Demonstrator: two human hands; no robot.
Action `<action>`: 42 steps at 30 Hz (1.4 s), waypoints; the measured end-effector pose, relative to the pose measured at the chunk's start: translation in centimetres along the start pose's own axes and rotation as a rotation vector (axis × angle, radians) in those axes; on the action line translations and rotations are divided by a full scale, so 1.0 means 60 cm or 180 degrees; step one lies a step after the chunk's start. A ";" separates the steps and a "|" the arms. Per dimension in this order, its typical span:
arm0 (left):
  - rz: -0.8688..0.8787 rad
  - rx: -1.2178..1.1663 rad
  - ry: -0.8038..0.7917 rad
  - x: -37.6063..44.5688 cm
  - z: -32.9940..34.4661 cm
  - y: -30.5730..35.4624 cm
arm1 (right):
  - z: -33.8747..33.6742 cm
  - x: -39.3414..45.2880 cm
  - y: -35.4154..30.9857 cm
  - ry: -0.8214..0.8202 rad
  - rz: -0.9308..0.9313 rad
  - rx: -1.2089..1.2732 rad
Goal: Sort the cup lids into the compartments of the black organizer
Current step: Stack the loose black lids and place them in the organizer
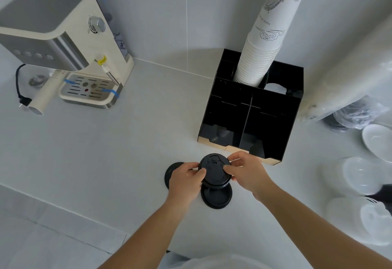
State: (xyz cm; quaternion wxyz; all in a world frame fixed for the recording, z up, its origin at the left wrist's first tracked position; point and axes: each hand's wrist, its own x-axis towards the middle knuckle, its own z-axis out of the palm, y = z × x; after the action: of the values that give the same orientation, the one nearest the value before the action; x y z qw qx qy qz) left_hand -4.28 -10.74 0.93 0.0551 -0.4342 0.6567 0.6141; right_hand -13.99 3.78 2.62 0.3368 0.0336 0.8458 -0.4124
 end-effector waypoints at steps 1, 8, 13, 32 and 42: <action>-0.0012 0.0016 0.0005 -0.004 -0.001 -0.005 | 0.000 -0.004 0.004 0.0008 -0.0035 -0.0065; -0.0066 0.0042 -0.0106 -0.040 0.005 -0.043 | 0.000 -0.030 0.042 -0.0033 -0.0085 -0.0399; 0.0040 0.0262 -0.0254 -0.058 0.016 -0.073 | 0.002 -0.036 0.060 -0.0093 -0.0038 -0.0507; 0.0060 0.0413 0.0150 -0.045 0.035 -0.103 | 0.024 -0.019 0.077 -0.0144 -0.0025 -0.0555; -0.0029 0.0459 0.0191 -0.028 0.041 -0.109 | 0.030 -0.013 0.072 -0.0240 -0.0043 -0.0993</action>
State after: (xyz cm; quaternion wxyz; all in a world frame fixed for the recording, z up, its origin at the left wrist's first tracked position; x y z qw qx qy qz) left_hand -0.20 -6.94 -3.57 0.0694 -0.4502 0.6986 0.5517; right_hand -10.95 5.49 -0.60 0.3667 -0.0402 0.8865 -0.2793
